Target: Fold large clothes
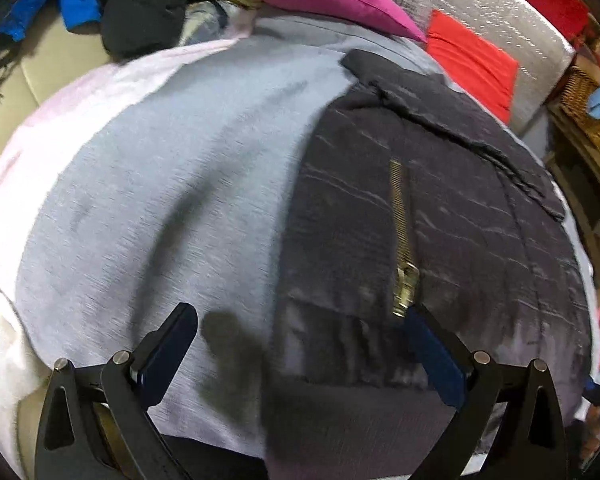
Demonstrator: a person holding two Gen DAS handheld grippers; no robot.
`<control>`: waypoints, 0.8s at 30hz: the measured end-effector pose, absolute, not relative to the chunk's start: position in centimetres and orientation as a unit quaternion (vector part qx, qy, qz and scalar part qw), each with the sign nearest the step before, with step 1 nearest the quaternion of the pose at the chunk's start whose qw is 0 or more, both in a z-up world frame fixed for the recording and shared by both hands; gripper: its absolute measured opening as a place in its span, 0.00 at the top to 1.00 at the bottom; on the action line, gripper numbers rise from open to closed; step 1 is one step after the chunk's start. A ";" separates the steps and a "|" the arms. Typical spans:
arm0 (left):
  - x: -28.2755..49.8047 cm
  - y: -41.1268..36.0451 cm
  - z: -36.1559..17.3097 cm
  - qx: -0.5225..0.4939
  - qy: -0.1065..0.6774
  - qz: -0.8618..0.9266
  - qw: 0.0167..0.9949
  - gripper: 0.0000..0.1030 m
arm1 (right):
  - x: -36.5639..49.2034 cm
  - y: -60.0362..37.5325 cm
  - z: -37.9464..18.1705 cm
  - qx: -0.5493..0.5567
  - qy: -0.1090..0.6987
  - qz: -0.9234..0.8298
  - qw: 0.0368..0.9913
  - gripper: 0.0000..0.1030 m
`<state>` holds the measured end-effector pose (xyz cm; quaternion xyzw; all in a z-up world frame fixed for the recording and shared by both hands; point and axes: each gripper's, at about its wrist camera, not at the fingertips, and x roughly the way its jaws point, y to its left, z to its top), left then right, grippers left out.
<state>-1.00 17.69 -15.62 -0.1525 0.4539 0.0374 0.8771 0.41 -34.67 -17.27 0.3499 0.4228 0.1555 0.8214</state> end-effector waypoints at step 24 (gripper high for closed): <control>-3.4 17.6 -16.4 -0.182 0.477 -0.035 0.859 0.25 | -0.5 -35.3 -18.7 0.326 0.449 0.151 0.818 0.28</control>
